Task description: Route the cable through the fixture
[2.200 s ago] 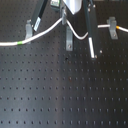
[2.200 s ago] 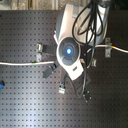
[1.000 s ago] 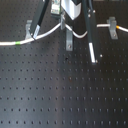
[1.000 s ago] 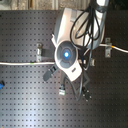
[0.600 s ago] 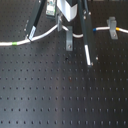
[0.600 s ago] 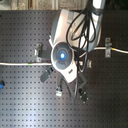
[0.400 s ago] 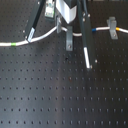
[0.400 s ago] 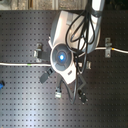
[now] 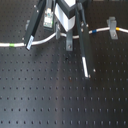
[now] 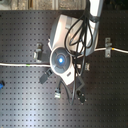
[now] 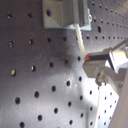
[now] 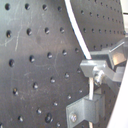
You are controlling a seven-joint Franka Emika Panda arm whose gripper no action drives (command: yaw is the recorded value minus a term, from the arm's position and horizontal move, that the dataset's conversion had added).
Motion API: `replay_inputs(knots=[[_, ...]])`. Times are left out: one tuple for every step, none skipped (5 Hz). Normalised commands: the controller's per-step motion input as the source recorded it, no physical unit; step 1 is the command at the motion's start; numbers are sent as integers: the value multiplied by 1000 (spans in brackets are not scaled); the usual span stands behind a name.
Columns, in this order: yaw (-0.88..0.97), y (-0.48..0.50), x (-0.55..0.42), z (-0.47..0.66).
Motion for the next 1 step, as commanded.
replay_inputs(knots=[[0, -2, -54, 7]])
